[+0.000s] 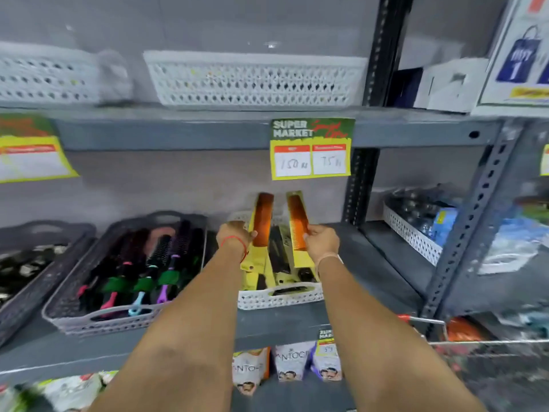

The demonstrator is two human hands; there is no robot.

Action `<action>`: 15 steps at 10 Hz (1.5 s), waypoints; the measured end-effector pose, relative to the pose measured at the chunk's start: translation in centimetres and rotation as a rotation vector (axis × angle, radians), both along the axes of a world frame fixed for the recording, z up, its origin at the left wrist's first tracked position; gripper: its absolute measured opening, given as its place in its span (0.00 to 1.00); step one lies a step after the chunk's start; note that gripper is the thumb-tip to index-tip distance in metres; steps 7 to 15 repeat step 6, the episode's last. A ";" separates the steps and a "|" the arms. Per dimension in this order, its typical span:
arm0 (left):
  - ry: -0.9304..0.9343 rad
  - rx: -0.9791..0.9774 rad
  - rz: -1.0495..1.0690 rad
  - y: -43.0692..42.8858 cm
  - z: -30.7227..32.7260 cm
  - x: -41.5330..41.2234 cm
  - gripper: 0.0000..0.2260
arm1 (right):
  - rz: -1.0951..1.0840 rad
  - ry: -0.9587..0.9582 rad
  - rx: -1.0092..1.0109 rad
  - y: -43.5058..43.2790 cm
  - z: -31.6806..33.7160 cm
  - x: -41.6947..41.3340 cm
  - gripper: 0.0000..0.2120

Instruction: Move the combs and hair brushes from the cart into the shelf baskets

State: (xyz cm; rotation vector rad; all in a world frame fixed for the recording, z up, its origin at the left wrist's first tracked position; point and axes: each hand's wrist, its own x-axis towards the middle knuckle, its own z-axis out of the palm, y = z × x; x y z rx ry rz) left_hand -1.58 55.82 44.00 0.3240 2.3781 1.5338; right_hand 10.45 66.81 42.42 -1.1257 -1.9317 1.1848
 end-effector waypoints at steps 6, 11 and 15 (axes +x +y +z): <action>0.388 -0.729 -0.191 3.2 -7.3 1.3 0.20 | 0.097 -0.654 0.254 2.4 -5.4 -2.6 0.20; 0.388 -0.729 -0.191 3.2 -7.3 1.3 0.20 | 0.097 -0.654 0.254 2.4 -5.4 -2.6 0.20; 0.388 -0.729 -0.191 3.2 -7.3 1.3 0.20 | 0.097 -0.654 0.254 2.4 -5.4 -2.6 0.20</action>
